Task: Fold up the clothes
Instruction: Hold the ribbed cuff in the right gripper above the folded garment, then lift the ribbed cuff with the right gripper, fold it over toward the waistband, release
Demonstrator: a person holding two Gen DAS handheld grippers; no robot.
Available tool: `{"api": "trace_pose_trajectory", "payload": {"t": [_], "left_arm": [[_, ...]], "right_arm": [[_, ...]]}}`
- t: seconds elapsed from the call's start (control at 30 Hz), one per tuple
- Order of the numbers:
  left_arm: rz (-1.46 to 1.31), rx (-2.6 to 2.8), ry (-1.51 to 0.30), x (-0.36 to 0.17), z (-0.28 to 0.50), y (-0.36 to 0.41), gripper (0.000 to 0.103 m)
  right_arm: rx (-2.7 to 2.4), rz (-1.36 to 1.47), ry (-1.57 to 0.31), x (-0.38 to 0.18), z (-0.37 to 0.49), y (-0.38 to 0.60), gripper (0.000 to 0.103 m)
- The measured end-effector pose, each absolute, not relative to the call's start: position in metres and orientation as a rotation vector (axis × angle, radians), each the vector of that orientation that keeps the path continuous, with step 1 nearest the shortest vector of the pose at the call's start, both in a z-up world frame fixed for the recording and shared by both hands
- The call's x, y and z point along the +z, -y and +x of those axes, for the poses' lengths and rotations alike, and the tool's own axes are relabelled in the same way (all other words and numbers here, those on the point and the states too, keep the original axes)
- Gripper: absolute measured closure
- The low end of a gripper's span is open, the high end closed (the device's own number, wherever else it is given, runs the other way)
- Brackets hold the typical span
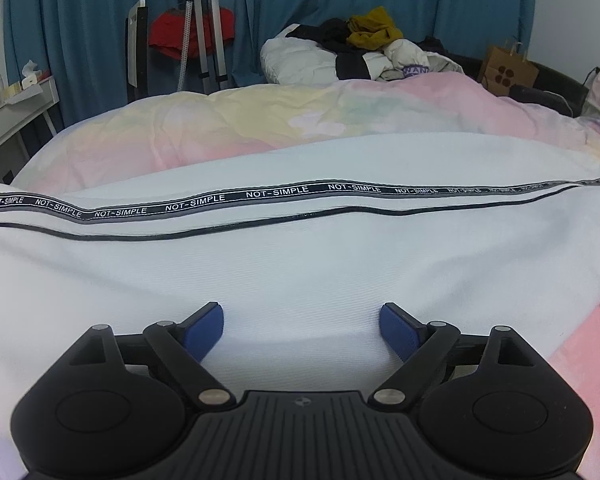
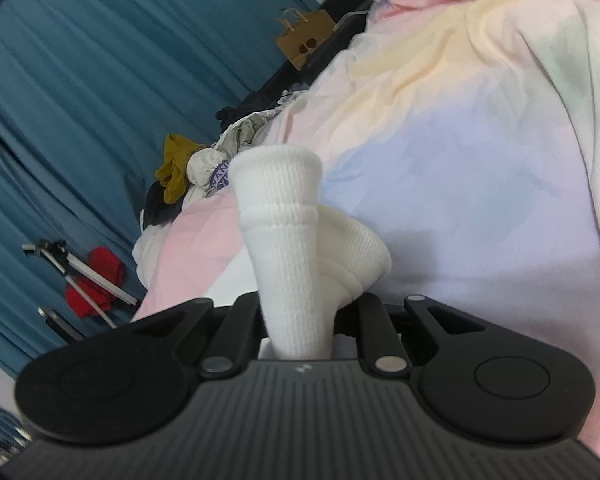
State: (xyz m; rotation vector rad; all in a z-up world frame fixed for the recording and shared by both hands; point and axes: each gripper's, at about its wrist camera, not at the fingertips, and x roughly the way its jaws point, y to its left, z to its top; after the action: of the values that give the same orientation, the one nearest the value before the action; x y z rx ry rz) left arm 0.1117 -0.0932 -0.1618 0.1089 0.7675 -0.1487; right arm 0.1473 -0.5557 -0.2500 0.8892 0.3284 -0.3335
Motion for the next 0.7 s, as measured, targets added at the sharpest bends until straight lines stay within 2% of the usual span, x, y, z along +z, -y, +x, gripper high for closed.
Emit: {"api": "trace_pose_trajectory", "payload": {"t": [0.27, 0.43, 0.57, 0.7], "left_arm": [[0.095, -0.201, -0.763, -0.16, 0.112, 0.081, 0.015], [0.05, -0.265, -0.763, -0.152, 0.115, 0.066, 0.016], [-0.027, -0.25, -0.725, -0.135, 0.115, 0.051, 0.016], [-0.107, -0.24, -0.636, -0.108, 0.104, 0.035, 0.016]], "right_arm": [[-0.357, 0.76, -0.289, -0.226, 0.142, 0.535, 0.089], [-0.361, 0.652, -0.257, -0.189, 0.145, 0.51, 0.089], [-0.332, 0.481, -0.195, -0.145, 0.145, 0.46, 0.089], [-0.277, 0.2, -0.113, -0.107, 0.139, 0.371, 0.089]]}}
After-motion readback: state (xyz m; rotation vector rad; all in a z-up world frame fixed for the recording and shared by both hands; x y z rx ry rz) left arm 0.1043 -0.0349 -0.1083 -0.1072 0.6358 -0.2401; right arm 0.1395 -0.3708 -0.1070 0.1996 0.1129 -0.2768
